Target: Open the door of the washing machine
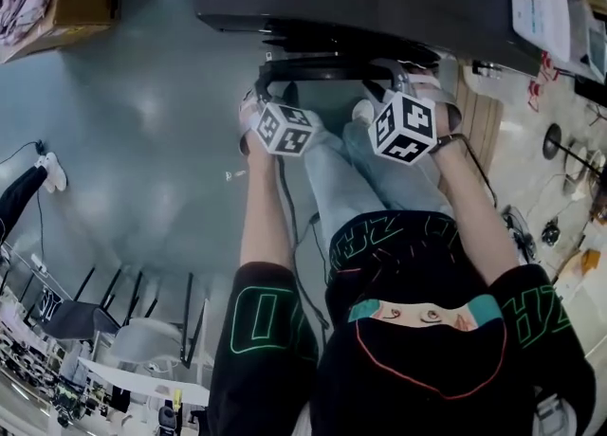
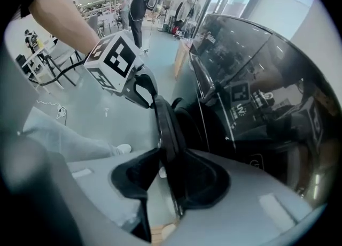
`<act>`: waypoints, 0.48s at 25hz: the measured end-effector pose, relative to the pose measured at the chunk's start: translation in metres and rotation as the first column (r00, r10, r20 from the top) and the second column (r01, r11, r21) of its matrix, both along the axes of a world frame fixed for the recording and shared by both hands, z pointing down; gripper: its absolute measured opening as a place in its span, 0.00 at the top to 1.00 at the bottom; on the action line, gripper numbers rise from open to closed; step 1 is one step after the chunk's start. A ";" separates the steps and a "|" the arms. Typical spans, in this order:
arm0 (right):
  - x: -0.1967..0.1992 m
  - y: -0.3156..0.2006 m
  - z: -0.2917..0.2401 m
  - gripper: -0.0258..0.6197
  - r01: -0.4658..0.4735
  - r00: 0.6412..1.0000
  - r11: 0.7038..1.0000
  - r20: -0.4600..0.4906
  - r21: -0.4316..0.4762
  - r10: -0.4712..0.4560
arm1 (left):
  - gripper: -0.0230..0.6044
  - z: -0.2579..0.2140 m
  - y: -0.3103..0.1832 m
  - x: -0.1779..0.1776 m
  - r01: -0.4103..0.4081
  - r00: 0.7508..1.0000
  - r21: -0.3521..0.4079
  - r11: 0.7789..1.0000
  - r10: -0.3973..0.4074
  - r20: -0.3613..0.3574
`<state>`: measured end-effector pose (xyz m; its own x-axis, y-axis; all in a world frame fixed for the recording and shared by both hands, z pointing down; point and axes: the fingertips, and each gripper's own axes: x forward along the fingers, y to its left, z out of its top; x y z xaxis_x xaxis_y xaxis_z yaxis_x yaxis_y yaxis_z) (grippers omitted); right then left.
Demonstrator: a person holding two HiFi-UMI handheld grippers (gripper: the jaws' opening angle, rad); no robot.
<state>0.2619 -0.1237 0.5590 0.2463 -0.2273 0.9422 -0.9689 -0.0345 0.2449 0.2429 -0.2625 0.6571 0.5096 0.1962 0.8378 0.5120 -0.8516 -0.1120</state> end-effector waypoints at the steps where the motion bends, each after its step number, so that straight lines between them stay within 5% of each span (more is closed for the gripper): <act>1: -0.003 0.001 0.000 0.74 0.010 1.000 1.000 0.005 0.000 -0.010 | 0.68 0.001 0.001 -0.005 0.010 1.000 -0.002 1.000 -0.009 0.009; 12: -0.047 0.015 0.002 0.73 0.167 0.983 0.986 0.075 -0.013 -0.166 | 0.68 0.003 0.021 -0.074 0.193 0.981 -0.028 0.981 -0.192 0.023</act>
